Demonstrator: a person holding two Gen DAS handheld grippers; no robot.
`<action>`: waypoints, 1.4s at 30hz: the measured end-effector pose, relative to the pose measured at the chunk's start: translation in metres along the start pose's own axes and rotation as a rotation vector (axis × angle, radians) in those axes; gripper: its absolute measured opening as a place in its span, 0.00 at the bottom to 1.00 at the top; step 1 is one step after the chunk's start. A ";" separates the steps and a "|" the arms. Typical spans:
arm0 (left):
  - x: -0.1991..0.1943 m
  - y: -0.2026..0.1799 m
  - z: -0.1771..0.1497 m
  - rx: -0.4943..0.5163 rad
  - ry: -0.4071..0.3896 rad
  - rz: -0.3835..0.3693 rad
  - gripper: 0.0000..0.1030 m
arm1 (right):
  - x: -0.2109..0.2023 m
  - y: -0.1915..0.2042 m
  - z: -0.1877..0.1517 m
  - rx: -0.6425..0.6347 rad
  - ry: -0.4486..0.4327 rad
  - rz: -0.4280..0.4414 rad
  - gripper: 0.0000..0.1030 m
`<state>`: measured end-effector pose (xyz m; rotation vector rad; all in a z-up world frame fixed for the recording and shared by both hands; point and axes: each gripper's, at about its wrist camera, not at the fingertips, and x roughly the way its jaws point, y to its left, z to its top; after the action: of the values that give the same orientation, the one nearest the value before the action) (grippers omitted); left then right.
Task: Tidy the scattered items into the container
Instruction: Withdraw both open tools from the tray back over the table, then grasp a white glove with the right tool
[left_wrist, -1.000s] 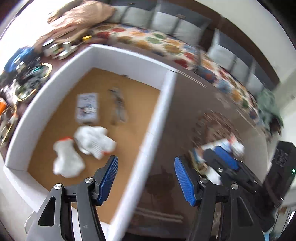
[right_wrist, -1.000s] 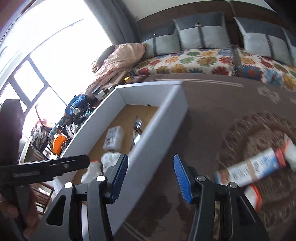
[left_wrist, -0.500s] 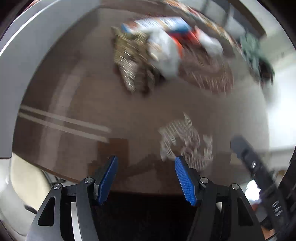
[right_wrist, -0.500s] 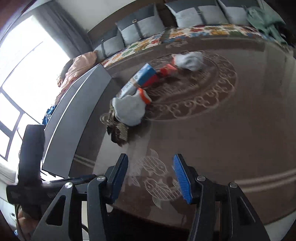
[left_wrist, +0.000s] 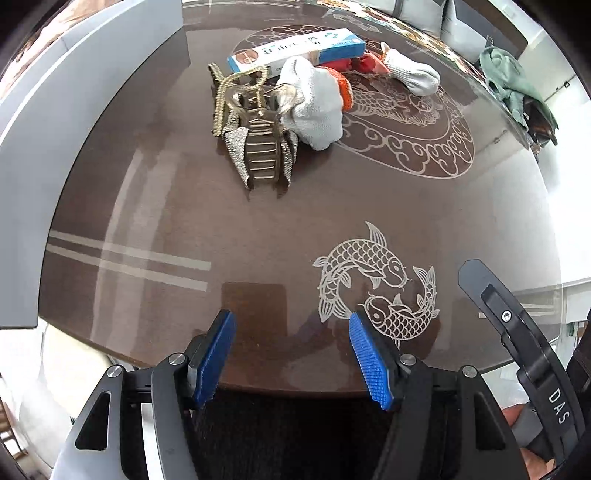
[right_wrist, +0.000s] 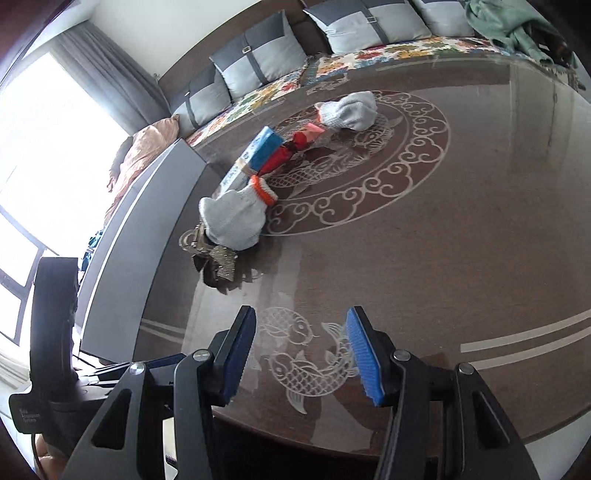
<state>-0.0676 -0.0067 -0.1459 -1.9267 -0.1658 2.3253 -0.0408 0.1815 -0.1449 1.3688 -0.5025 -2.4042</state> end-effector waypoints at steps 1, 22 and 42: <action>0.001 0.001 0.000 0.002 0.004 -0.001 0.62 | 0.001 -0.003 0.000 0.009 0.001 -0.003 0.51; -0.007 0.047 0.026 -0.084 0.022 -0.023 0.62 | 0.015 -0.006 0.005 0.055 0.070 0.049 0.51; -0.060 0.098 0.113 -0.102 0.027 0.056 0.62 | 0.061 0.045 0.131 0.239 0.375 0.134 0.51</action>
<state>-0.1696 -0.1145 -0.0822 -2.0337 -0.2348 2.3687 -0.1794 0.1327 -0.1074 1.7740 -0.7661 -1.9644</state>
